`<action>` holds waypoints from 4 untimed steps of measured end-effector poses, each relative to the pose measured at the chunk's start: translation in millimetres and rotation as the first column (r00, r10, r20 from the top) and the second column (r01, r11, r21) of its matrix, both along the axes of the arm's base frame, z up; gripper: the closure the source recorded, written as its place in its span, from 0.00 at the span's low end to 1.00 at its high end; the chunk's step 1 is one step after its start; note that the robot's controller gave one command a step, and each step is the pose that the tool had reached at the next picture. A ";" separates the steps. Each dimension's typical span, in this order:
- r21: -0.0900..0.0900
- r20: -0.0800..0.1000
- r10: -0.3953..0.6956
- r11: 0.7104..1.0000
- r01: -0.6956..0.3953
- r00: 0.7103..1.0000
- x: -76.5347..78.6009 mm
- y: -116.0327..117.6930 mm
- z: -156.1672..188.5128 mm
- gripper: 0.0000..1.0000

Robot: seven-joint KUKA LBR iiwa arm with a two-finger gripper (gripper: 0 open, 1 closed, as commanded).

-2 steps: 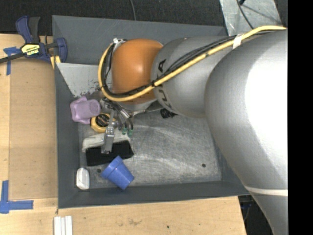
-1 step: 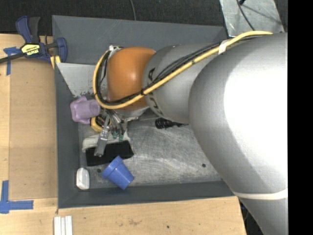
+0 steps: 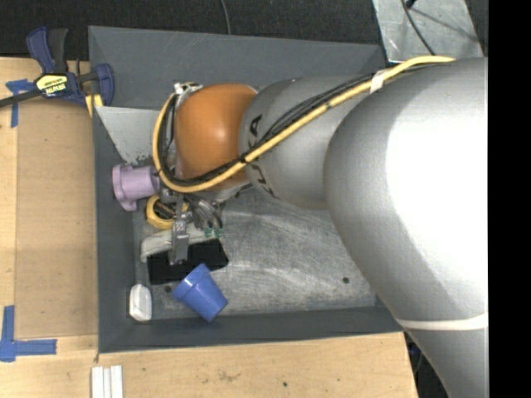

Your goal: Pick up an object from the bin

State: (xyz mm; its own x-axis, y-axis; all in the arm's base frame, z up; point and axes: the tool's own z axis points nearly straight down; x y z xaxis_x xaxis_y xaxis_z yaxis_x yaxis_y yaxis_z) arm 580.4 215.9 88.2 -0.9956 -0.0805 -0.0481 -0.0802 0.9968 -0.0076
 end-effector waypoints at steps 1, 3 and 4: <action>0.000 0.000 0.000 1.000 0.000 1.000 -0.1 0.1 0.0 1.00; 0.005 -0.046 0.000 1.000 0.000 0.999 -11.4 1.5 58.5 1.00; 0.005 -0.046 0.000 1.000 0.000 0.999 -11.4 1.5 58.5 1.00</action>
Offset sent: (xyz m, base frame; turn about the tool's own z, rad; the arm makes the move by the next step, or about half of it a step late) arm -0.0211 0.0247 0.0799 0.0013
